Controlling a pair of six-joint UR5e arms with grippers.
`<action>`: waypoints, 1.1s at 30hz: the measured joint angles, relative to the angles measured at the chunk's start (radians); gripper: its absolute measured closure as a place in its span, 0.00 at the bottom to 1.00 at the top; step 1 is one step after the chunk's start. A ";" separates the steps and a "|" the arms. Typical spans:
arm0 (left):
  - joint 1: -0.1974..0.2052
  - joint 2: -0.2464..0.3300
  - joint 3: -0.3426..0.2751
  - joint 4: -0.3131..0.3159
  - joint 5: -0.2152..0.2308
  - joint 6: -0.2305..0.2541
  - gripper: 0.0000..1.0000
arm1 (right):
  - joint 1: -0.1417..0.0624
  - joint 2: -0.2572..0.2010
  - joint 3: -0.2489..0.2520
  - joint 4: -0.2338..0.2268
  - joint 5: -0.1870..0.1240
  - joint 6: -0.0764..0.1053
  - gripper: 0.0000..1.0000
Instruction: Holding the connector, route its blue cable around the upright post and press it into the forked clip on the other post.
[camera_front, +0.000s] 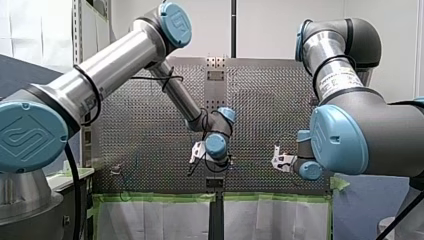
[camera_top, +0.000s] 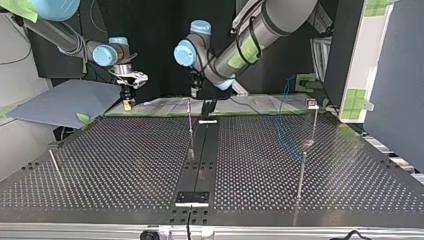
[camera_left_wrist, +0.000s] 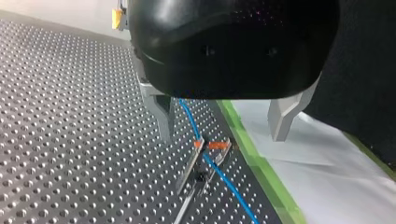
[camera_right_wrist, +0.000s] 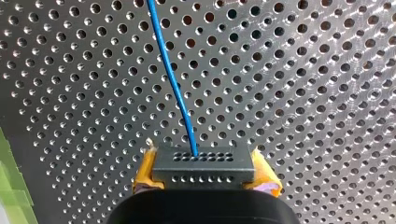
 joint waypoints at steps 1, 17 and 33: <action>-0.003 0.006 -0.006 -0.001 -0.001 -0.001 0.00 | 0.000 0.000 0.000 0.000 0.000 0.000 1.00; -0.050 0.137 -0.135 0.107 -0.007 -0.112 0.00 | -0.004 0.000 0.000 0.000 0.000 0.002 1.00; -0.048 0.269 -0.267 0.167 -0.046 -0.218 0.00 | -0.006 0.000 0.000 0.000 -0.001 0.004 1.00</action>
